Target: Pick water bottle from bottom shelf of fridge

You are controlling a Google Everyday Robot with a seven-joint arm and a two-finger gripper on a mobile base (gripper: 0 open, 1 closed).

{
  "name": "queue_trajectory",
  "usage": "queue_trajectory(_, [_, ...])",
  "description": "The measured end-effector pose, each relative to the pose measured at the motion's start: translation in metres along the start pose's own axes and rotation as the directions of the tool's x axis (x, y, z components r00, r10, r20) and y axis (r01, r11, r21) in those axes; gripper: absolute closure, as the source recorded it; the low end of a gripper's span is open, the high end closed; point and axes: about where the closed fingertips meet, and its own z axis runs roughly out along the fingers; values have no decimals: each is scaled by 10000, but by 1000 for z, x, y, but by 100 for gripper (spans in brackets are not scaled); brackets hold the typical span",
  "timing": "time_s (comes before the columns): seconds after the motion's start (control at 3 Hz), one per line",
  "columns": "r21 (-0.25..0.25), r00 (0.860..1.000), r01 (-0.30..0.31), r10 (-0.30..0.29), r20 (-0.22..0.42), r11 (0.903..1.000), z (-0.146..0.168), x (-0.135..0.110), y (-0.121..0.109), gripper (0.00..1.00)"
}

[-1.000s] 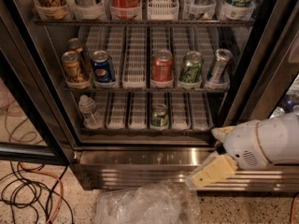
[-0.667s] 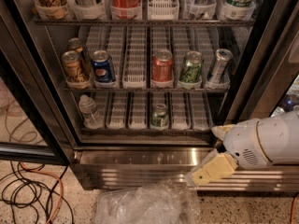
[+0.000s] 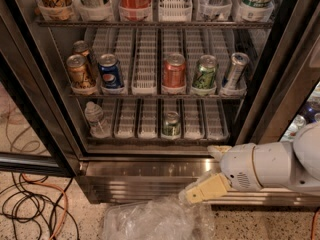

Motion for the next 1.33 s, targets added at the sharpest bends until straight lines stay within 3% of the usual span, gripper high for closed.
queue_trajectory(0.33, [-408, 9867, 215, -147, 1617, 9989, 42, -19, -2, 0])
queue_trajectory(0.67, [-680, 9772, 836, -684, 2011, 9942, 61, -28, 6, 0])
queue_trajectory(1.0, [-653, 9774, 847, -701, 1995, 9943, 60, -28, 6, 0])
queue_trajectory(1.33, [-570, 9641, 966, -792, 2534, 9937, 73, -31, 1, 0])
